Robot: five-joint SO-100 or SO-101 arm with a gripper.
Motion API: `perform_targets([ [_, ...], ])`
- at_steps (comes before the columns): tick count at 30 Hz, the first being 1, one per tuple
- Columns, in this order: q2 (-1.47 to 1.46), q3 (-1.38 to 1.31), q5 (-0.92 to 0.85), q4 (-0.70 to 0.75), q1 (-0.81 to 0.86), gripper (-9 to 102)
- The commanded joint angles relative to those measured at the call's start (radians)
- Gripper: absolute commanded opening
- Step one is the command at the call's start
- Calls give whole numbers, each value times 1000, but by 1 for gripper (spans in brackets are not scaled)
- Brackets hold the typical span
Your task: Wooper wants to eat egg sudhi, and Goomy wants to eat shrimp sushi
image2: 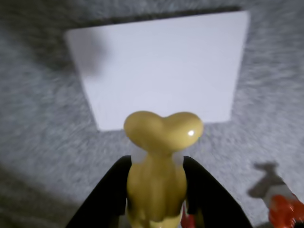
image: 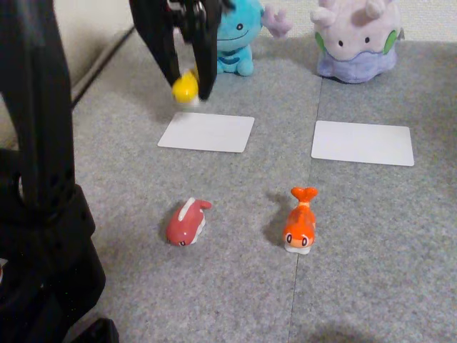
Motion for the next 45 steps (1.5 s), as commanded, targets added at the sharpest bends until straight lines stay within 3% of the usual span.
perform_targets([
  [1,-54,-17,6,-40,8,2],
  [11,-153,-21,-14,-138,26,3],
  [20,-146,-26,-15,-138,12,27],
  [24,-133,-28,-17,-118,21,32],
  [33,296,-28,-80,52,37,32],
  [36,472,-17,-156,178,81,32],
  [45,615,351,-580,152,495,32],
])
